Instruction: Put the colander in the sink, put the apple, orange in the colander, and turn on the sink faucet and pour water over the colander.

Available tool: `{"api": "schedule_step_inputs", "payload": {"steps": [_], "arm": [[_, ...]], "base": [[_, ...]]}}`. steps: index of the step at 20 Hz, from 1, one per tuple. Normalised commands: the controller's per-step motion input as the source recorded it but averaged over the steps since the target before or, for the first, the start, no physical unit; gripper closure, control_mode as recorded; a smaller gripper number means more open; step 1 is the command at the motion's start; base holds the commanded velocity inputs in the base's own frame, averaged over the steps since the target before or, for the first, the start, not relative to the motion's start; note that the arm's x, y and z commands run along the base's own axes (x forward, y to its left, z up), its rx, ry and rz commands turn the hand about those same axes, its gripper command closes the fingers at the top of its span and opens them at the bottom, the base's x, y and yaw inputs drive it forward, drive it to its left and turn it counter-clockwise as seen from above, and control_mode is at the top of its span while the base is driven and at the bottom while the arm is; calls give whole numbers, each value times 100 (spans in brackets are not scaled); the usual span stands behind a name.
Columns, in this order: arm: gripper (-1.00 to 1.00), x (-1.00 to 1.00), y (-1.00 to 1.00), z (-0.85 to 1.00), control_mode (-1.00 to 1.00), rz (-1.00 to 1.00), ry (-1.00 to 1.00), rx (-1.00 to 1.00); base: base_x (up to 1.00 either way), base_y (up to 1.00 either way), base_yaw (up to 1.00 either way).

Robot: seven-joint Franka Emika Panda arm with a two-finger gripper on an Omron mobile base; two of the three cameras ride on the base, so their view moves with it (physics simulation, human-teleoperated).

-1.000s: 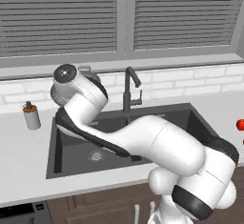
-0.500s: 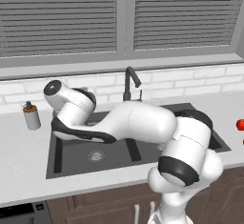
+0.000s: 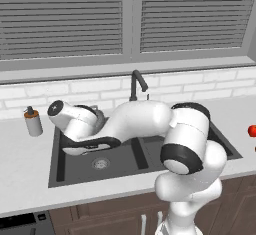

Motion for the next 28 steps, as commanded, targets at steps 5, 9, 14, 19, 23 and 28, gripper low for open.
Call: {"api": "schedule_step_inputs", "payload": {"steps": [5, 9, 14, 19, 23, 28], "arm": [[100, 31, -36, -55, -100, -6, 0, 0], [100, 36, -32, -42, -100, -5, 0, 1], [100, 2, -14, -38, -100, -1, 0, 7], [100, 0, -19, -38, -100, 0, 0, 13], [100, 2, -31, -36, -100, -2, 0, 15], [100, 0, -31, -38, -100, -2, 0, 17]], "base": [[0, 0, 0], [0, 0, 0], [0, 0, 0], [0, 0, 0], [0, 0, 0], [0, 0, 0]]}}
